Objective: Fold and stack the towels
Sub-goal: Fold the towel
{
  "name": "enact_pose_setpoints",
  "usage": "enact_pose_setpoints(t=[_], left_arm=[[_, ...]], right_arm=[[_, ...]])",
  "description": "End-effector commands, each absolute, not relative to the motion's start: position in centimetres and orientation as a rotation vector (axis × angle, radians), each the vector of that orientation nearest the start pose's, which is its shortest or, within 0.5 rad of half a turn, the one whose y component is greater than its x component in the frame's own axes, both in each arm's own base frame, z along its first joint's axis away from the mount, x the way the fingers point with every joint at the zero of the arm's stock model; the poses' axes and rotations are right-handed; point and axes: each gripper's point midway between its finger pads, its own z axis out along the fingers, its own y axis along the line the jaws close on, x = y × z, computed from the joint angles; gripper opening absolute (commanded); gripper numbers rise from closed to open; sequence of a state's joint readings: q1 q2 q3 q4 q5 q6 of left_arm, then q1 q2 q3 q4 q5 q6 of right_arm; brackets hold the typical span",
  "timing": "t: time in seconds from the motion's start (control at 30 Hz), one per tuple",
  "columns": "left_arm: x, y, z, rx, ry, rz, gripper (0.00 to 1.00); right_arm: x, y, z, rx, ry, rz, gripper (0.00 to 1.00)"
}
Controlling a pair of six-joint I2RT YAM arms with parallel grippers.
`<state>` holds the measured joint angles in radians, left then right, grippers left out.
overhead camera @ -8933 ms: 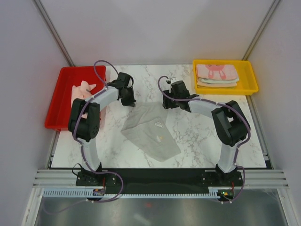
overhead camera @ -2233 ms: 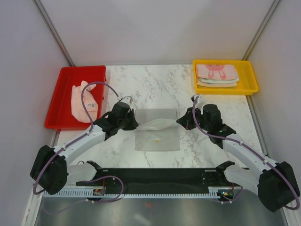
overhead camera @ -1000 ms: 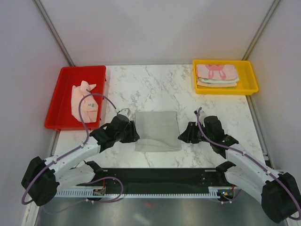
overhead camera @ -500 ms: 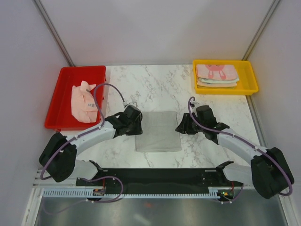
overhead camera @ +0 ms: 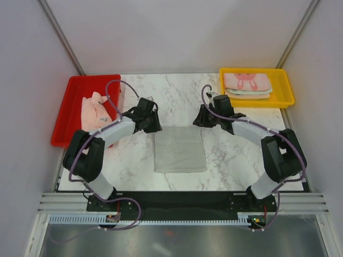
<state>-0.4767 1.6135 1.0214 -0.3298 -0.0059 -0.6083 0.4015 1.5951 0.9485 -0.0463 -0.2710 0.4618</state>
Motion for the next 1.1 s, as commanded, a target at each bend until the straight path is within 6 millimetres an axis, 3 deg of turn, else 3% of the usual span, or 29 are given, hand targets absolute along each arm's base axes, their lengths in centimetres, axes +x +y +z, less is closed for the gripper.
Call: enact_pose_setpoints(t=[0.0,0.23,0.3,0.43,0.57,0.67,0.7,0.77,0.8,0.83,0.93,1.07], left_arm=[[35.8,-21.9,6.2,-0.108,2.55,-0.501,0.37],[38.8,-21.1,3.4,-0.157,2.589,-0.423,0.36],[39.9,-20.9,3.5,-0.173,2.585,-0.433,0.35],[40.9,-21.4,3.7,-0.141,2.587,-0.463,0.37],[41.5,-22.6,6.5,-0.075,2.561,-0.534,0.42],[40.2,-23.2,9.1,-0.075,2.542,-0.619,0.44],[39.6,-23.5,10.8,-0.063,2.512,-0.662,0.44],[37.4,-23.8,10.6,-0.046,2.537,-0.683,0.44],[36.4,-23.9,11.9,-0.029,2.514,-0.71,0.44],[34.6,-23.6,10.4,-0.037,2.563,-0.698,0.44],[30.7,-22.4,8.7,-0.121,2.63,-0.708,0.43],[27.2,-19.7,5.6,-0.196,2.695,-0.597,0.42]], right_arm=[[37.8,21.6,8.4,-0.097,2.36,0.795,0.39],[40.5,19.1,5.1,-0.053,2.403,0.716,0.36],[41.3,18.2,5.0,-0.041,2.397,0.684,0.32],[42.3,17.9,7.1,-0.054,2.361,0.67,0.3],[41.6,18.3,9.9,-0.04,2.341,0.712,0.24],[40.3,20.0,11.8,-0.062,2.308,0.839,0.19],[40.0,20.4,12.1,-0.069,2.302,0.869,0.17],[39.1,21.8,12.2,-0.077,2.292,0.965,0.12],[38.7,22.3,11.8,-0.077,2.302,0.998,0.12],[38.4,22.6,11.3,-0.075,2.302,1.022,0.12],[37.9,22.6,9.7,-0.054,2.315,1.033,0.12],[37.6,22.7,7.6,-0.069,2.321,1.046,0.13]])
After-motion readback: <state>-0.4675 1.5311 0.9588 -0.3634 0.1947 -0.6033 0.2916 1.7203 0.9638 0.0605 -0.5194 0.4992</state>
